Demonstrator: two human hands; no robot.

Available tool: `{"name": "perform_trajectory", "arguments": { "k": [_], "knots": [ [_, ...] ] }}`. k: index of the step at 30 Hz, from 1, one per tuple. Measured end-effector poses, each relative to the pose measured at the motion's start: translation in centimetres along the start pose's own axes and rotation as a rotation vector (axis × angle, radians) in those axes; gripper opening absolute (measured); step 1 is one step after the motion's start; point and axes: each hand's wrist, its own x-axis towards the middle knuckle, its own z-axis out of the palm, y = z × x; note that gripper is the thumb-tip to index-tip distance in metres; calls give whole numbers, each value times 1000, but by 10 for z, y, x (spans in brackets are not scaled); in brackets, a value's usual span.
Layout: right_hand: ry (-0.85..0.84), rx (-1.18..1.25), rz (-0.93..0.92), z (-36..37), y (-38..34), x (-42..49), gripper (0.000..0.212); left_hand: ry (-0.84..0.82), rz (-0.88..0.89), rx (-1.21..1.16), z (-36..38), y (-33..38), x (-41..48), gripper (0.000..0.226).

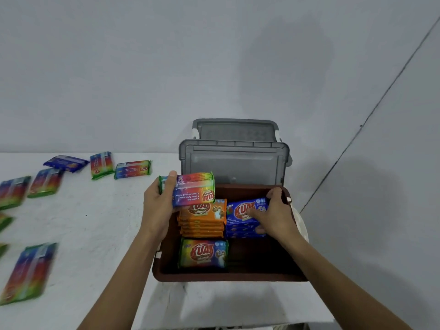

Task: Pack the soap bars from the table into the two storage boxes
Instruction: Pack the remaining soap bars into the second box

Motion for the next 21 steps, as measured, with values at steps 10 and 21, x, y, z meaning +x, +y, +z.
{"name": "perform_trajectory", "arguments": {
  "k": [10, 21],
  "knots": [
    [26, -582, -149, 2, -8, 0, 57, -2, -10, 36, 2, 3, 0, 22],
    [-543, 466, -54, 9, -64, -26, 50, -112, 58, 85, 4, 9, -5, 27]
  ]
}}
